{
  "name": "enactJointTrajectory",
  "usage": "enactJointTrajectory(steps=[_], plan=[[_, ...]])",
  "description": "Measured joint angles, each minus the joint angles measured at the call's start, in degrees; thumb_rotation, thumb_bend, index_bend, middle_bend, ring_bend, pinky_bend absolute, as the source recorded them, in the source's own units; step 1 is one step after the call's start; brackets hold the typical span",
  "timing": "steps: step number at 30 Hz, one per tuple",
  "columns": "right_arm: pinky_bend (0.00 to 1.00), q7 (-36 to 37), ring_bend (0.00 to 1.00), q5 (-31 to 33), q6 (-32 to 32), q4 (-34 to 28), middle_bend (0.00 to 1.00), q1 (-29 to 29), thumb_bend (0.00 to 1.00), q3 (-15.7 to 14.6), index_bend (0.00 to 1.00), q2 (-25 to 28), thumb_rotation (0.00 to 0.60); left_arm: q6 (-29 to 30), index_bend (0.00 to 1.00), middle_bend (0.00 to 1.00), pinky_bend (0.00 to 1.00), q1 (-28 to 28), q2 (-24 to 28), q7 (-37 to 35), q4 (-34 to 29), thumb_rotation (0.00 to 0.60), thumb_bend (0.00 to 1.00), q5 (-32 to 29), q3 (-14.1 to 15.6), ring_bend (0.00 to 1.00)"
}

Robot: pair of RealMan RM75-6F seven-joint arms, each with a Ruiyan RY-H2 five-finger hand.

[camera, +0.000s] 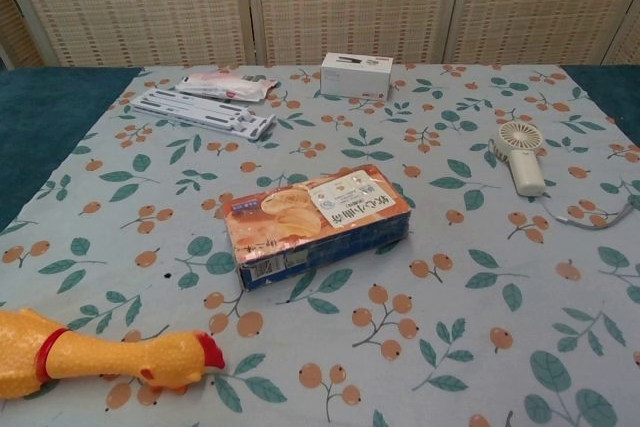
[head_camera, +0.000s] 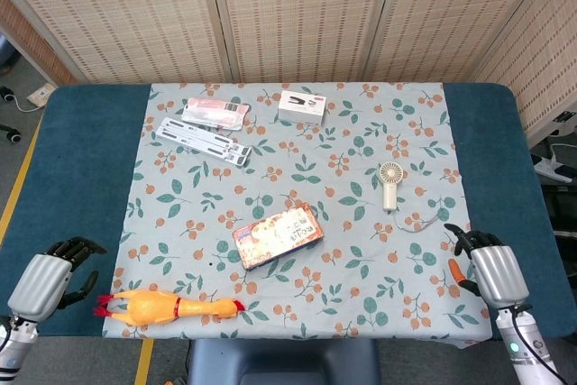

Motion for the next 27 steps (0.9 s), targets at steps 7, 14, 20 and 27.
enactJointTrajectory(steps=[7,14,20,27], plan=[[0.52,-1.62,0.51,4.32,-5.82,0.64,0.74,2.95,0.75,2.27,0.24,-0.96,0.6,1.39,0.35,0.34,0.37,0.41,0.86,-1.74,-0.55,0.6,0.45,0.08,0.01,0.26],[0.52,-5.33,0.51,11.19,-14.35,0.62,0.75,8.92,0.84,6.38,0.24,-2.62,0.6,-0.4,0.35,0.34,0.37,-0.07,0.97,-1.58,-0.72,0.6,0.45,-0.48,0.23,0.26],[0.53,-7.61,0.51,14.65,-18.93,3.83,0.75,13.18,0.87,8.23,0.24,-6.25,0.6,-0.11,0.35,0.35,0.37,-0.11,1.22,-1.51,-1.05,0.6,0.45,-0.02,0.44,0.26],[0.53,-10.76,0.52,18.7,-21.77,6.27,0.77,16.32,0.92,9.77,0.17,-9.56,0.6,-0.26,0.35,0.35,0.37,-0.01,1.38,-1.42,-1.24,0.6,0.45,-0.29,0.52,0.26]])
